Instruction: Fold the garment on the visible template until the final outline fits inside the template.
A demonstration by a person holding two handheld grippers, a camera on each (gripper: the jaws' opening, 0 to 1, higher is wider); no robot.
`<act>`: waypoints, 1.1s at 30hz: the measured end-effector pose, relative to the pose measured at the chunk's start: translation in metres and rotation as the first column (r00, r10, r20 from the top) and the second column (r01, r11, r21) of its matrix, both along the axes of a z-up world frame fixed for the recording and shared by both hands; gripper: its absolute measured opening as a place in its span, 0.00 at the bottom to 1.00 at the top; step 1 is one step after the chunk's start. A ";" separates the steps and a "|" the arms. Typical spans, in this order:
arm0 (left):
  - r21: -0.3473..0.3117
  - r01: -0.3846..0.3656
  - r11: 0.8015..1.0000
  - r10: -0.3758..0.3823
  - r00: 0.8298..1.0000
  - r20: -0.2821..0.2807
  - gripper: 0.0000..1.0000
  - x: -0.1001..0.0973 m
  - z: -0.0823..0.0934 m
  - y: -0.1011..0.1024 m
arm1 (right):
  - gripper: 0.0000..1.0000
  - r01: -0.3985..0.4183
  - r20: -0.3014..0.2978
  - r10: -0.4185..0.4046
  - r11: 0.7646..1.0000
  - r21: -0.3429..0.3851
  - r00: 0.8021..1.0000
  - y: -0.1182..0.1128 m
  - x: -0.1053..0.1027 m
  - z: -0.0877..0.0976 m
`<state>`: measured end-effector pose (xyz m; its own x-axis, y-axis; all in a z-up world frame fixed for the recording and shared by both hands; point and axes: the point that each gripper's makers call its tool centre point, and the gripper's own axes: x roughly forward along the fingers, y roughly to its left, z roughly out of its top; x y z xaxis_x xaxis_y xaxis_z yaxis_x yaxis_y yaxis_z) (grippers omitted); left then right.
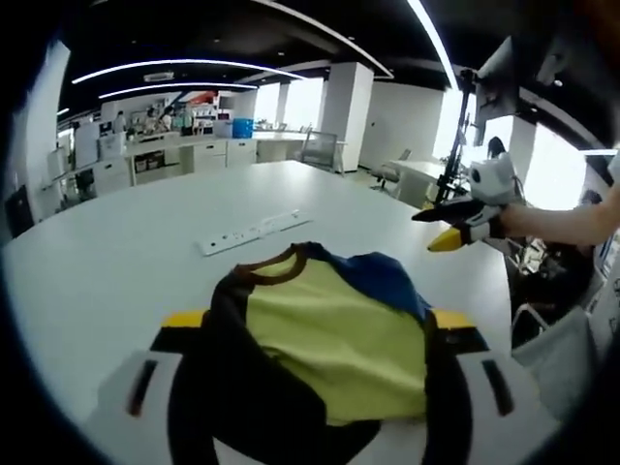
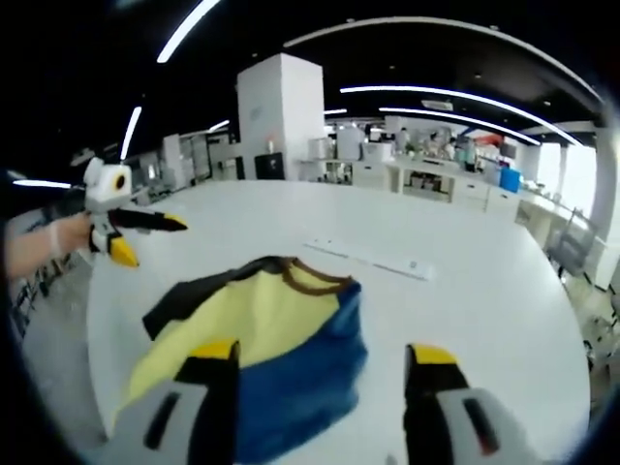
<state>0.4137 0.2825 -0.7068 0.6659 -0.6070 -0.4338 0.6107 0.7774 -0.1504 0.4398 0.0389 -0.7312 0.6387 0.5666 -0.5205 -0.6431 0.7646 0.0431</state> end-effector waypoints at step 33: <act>-0.056 -0.063 0.996 0.064 0.998 0.007 0.83 -0.053 -0.004 0.014 | 0.45 -0.256 -0.184 0.244 0.966 -0.044 0.952 0.045 -0.150 -0.055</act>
<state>0.3603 0.2961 -0.7106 0.7077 -0.5864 -0.3941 0.5618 0.8053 -0.1894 0.2894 0.0844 -0.7859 0.3763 0.6566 -0.6537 -0.8007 0.5854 0.1271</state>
